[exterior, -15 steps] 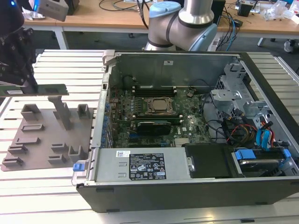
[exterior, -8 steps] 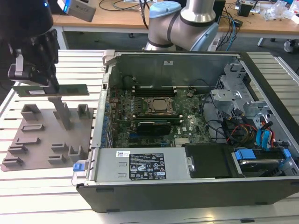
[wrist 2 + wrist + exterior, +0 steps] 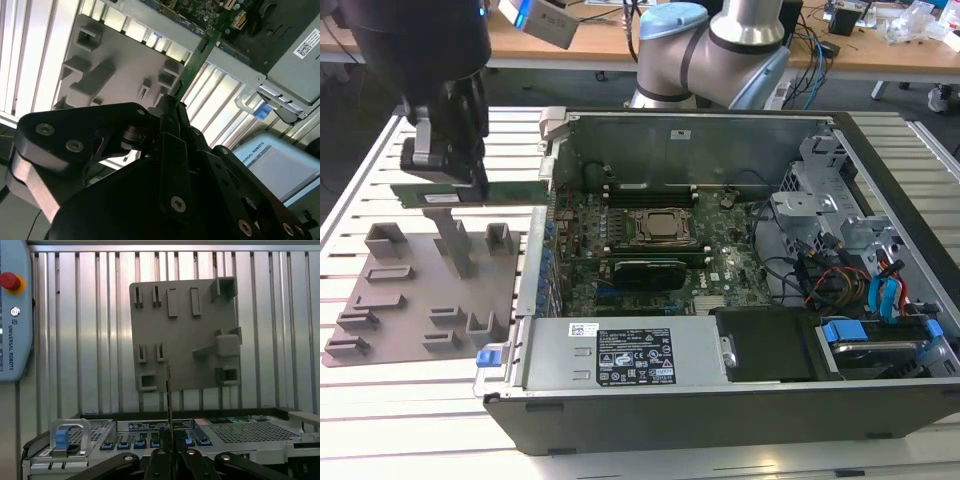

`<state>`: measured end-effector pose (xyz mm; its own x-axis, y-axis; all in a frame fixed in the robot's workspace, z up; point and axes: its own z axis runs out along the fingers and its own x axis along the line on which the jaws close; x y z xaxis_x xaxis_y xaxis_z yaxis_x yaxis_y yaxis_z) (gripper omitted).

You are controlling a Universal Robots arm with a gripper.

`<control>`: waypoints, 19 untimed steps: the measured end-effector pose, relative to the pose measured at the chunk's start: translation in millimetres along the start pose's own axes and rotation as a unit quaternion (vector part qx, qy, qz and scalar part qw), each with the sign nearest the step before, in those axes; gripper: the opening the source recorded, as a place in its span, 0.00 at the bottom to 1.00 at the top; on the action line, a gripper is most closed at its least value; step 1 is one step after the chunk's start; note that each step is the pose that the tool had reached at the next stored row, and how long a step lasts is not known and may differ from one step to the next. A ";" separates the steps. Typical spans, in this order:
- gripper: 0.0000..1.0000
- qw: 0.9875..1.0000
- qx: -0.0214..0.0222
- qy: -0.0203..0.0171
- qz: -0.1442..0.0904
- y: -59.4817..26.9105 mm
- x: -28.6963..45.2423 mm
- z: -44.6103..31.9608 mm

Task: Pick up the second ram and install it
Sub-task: 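Pick up the second ram and move it above second insertion slot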

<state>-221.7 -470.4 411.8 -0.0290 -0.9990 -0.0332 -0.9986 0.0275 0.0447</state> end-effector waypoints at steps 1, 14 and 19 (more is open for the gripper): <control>0.14 1.000 0.000 0.000 0.000 -5.5 -0.1 -0.2; 0.14 1.000 0.000 0.002 0.000 -67.1 -1.9 -2.6; 0.14 1.000 0.000 0.002 0.000 -95.0 -3.1 -3.6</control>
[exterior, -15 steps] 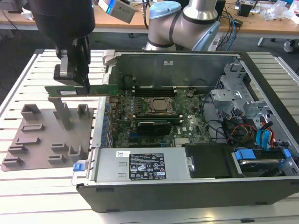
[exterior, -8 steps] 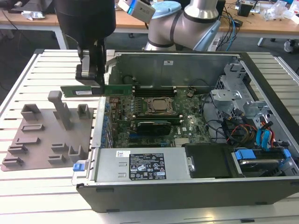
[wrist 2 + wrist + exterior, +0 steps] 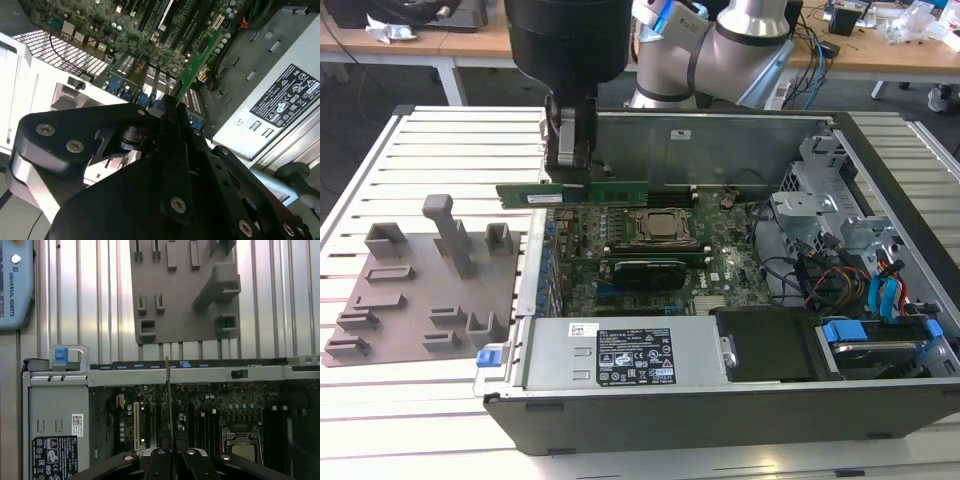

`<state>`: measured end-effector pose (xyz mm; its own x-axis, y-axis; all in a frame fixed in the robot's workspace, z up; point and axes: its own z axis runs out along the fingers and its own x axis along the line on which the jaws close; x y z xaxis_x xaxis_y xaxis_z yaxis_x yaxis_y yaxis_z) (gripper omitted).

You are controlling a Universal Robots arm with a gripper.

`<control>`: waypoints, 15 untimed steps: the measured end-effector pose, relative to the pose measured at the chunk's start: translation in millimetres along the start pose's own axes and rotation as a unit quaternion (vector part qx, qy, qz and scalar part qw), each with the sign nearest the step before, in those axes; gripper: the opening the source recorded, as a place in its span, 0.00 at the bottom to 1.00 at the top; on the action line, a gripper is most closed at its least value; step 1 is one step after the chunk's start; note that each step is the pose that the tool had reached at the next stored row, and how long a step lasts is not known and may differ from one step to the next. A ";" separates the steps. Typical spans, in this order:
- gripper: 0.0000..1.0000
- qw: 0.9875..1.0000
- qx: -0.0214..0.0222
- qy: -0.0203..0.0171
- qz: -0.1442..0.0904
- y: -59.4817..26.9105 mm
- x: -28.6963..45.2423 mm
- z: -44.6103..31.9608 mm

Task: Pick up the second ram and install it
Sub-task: 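Pick up the second ram and move it above second insertion slot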

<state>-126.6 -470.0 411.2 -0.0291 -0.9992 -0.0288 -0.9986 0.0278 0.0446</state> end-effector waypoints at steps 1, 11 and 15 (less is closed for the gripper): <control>0.14 1.000 0.000 0.000 0.000 -5.4 -0.2 -0.2; 0.14 1.000 0.000 0.000 0.000 -65.1 -3.9 -1.4; 0.14 1.000 0.000 0.000 0.000 -90.0 -5.9 -1.8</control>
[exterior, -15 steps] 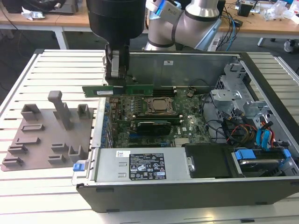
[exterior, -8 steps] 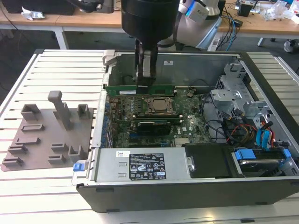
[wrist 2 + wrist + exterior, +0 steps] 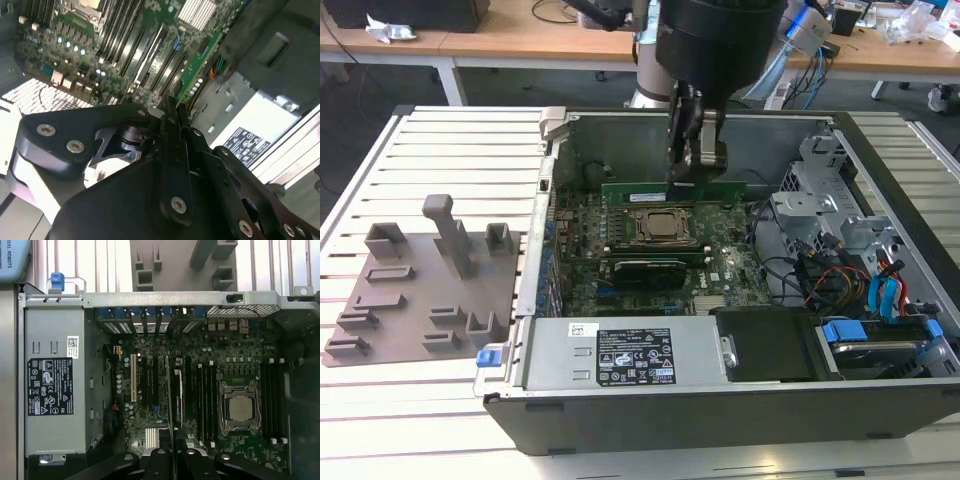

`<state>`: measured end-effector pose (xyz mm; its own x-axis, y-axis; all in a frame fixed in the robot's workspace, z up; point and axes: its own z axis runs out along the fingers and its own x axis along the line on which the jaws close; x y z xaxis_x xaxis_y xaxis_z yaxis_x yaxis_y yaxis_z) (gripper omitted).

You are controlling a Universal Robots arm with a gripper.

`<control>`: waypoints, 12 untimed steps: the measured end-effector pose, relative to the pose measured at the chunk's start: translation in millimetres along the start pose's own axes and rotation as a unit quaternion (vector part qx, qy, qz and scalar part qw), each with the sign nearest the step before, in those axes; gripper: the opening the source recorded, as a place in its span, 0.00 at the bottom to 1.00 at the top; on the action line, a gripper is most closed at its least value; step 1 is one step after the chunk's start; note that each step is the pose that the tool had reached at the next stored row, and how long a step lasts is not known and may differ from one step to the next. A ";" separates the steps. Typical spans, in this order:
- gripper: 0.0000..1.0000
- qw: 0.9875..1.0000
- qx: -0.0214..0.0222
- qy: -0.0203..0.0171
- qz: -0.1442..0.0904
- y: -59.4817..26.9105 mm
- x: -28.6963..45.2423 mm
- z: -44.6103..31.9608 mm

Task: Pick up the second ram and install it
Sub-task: 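Pick up the second ram and move it above second insertion slot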

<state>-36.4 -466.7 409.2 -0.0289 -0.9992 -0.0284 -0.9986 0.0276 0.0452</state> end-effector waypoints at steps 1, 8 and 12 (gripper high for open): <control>0.14 1.000 0.000 0.000 0.000 -5.2 -0.6 0.0; 0.14 1.000 -0.001 -0.003 0.005 -13.4 -5.3 8.0; 0.14 1.000 0.000 -0.003 0.009 -13.3 -19.0 14.8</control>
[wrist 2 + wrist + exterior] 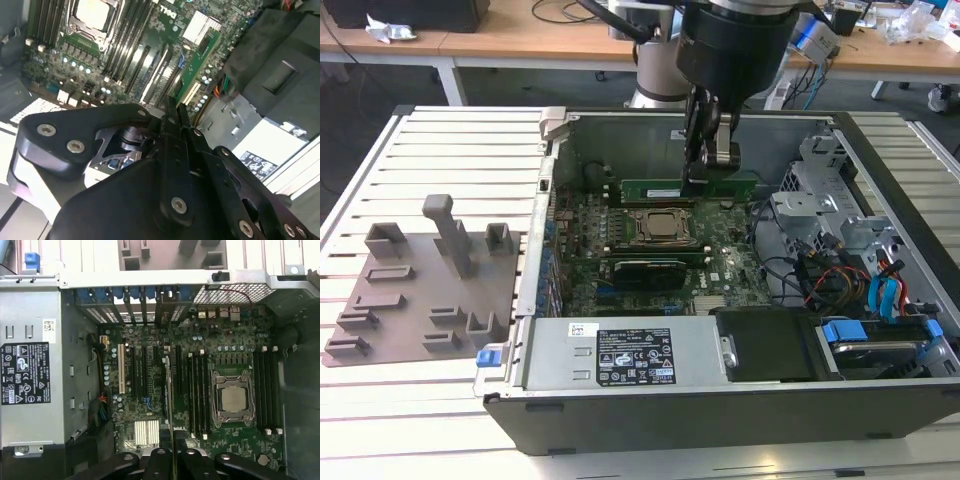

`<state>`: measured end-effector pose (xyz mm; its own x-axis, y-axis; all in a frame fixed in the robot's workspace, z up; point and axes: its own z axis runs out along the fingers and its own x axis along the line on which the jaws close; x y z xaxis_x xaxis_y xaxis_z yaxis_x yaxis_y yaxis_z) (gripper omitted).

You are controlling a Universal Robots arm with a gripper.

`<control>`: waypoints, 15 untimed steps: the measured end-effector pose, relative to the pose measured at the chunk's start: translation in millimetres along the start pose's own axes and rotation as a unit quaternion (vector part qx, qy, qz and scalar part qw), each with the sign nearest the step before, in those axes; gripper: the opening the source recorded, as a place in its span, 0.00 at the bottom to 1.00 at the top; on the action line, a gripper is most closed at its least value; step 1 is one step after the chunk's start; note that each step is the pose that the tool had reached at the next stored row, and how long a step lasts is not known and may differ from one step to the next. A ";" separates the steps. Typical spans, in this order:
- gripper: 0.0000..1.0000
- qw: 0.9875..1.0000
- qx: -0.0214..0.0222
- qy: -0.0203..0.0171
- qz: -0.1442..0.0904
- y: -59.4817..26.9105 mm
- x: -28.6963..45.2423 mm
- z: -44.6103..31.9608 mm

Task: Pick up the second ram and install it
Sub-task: 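Pick up the second ram and move it above second insertion slot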

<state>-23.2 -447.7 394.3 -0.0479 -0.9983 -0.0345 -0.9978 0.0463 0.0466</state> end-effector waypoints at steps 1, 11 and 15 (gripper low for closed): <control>0.14 1.000 0.000 0.000 0.000 0.0 -1.1 0.1; 0.14 1.000 0.000 0.000 0.000 -1.8 -3.2 22.3; 0.14 1.000 0.000 0.000 0.000 -2.7 -6.2 30.7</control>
<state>-21.6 -440.5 363.8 -0.0482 -0.9982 -0.0352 -0.9978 0.0465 0.0476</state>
